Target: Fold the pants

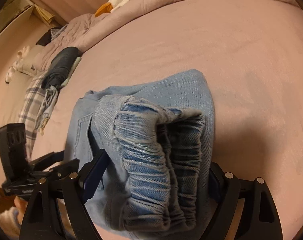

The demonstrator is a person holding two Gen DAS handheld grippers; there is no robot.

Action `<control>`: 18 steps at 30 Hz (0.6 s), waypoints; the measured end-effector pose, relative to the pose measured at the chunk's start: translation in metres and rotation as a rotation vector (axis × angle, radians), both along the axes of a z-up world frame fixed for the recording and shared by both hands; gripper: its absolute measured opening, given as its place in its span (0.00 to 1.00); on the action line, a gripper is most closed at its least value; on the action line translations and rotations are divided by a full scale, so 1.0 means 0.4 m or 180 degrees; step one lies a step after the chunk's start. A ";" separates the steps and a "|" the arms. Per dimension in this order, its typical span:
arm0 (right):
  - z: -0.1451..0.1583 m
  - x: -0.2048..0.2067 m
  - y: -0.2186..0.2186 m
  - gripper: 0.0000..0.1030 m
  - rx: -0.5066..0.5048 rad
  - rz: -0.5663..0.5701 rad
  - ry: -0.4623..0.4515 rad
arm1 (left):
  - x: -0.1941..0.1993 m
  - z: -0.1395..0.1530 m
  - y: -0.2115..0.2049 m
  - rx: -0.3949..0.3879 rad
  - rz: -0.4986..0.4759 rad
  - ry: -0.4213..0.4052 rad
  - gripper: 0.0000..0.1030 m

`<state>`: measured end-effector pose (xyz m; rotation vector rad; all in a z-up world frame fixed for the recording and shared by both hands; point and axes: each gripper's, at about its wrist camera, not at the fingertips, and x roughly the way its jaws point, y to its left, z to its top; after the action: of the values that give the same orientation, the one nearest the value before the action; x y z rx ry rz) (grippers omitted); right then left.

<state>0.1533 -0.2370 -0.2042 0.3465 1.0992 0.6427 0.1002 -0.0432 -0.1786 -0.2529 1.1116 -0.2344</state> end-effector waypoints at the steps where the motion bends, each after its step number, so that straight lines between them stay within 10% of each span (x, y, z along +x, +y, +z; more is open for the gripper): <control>1: 0.003 -0.006 0.006 0.85 -0.0054 -0.0018 -0.0051 | 0.000 0.003 -0.005 0.0016 -0.0017 -0.0015 0.76; 8: 0.059 -0.055 0.037 0.63 -0.0411 -0.0094 -0.0499 | -0.022 0.033 -0.004 0.0127 0.0025 -0.0189 0.51; 18: 0.136 -0.088 0.050 0.50 -0.0426 -0.0229 -0.0867 | -0.058 0.076 0.021 0.0122 0.0174 -0.0386 0.47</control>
<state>0.1182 -0.2170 -0.1499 0.1758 0.8599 0.5319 0.0769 -0.0348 -0.1481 -0.2317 0.9871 -0.1774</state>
